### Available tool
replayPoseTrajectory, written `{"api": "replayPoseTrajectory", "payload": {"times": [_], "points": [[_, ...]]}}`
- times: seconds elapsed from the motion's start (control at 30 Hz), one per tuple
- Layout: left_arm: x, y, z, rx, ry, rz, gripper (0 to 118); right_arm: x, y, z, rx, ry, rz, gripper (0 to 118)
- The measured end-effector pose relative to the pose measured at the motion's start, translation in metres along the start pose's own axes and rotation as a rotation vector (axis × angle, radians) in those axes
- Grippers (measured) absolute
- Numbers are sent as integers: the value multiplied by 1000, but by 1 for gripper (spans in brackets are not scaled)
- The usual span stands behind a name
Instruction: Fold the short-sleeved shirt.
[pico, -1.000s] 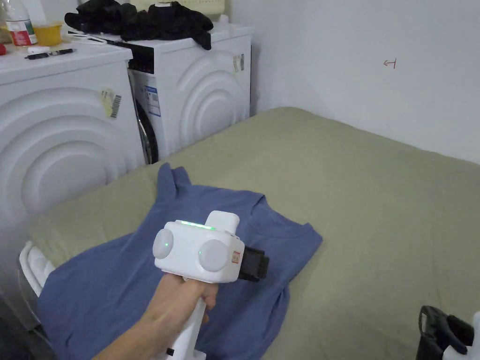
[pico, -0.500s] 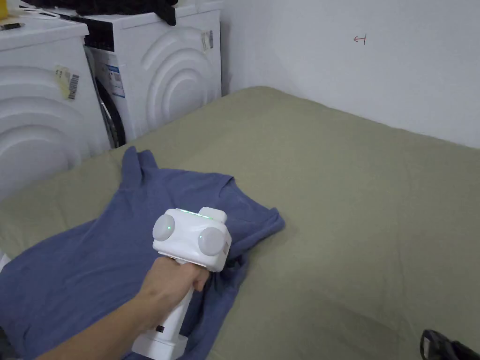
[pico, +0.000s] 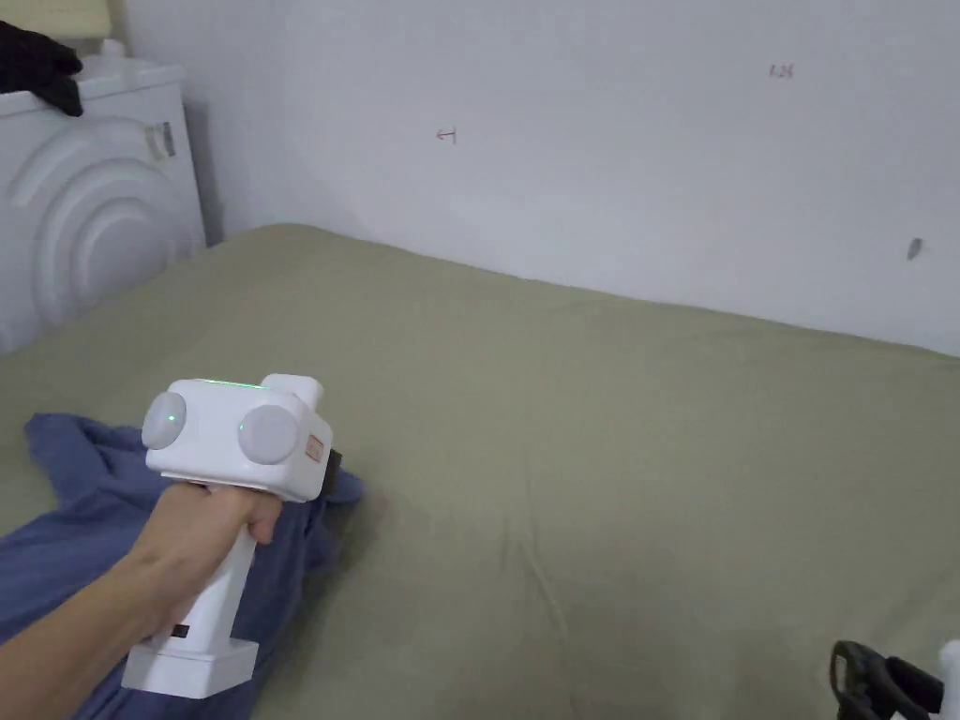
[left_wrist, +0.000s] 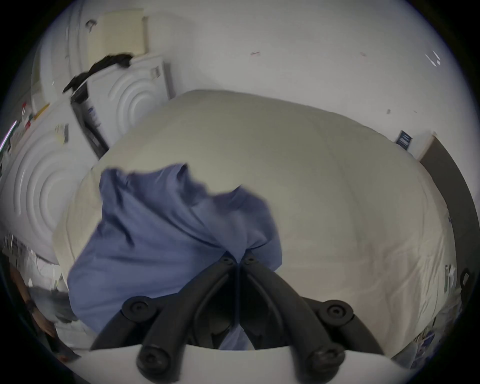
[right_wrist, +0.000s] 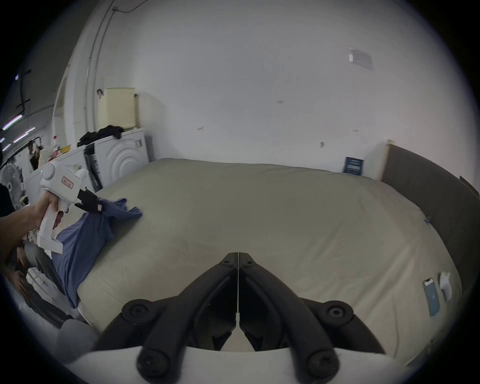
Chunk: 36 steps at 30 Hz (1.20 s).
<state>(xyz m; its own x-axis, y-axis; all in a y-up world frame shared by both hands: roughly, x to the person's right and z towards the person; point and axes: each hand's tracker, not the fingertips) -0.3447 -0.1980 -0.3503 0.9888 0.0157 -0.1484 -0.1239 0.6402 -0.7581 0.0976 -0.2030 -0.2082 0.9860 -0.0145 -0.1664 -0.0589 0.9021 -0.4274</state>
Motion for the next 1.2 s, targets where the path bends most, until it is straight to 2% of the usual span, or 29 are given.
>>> {"api": "replayPoseTrajectory", "payload": {"times": [0.23,0.33,0.47,0.57,0.63,0.73,0.87,0.9,0.93,0.97,1.0,1.03,1.13,1.2], "points": [[197,38,13,50,-242,-212,0,67,-6,39,27,-134,-63,3],[288,36,27,60,-376,-267,0,90,-10,49,33,-189,-86,3],[378,15,25,20,-515,-370,0,114,-16,54,22,-247,-120,3],[415,-3,-8,-45,-560,-401,0,127,-21,56,16,-269,-142,3],[425,-19,-40,-100,-536,-391,0,133,-25,53,8,-281,-146,3],[427,-41,-80,-183,-515,-379,0,139,-32,46,-12,-287,-153,3],[414,-59,-99,-179,-494,-365,0,142,-37,35,-33,-289,-150,3],[410,-65,-90,-170,-480,-359,8,142,-37,34,-34,-286,-153,3],[404,-67,-90,-168,-472,-357,30,141,-37,32,-36,-286,-154,3],[395,-68,-89,-174,-468,-360,83,140,-37,31,-37,-284,-153,3],[384,-68,-81,-173,-466,-360,114,138,-36,30,-38,-278,-149,3],[374,-65,-71,-125,-449,-357,118,136,-34,30,-37,-276,-147,3],[324,-58,-37,-46,-426,-325,116,125,-27,36,-14,-260,-159,3],[291,-58,12,21,-408,-301,116,113,-22,43,13,-239,-156,3]]}}
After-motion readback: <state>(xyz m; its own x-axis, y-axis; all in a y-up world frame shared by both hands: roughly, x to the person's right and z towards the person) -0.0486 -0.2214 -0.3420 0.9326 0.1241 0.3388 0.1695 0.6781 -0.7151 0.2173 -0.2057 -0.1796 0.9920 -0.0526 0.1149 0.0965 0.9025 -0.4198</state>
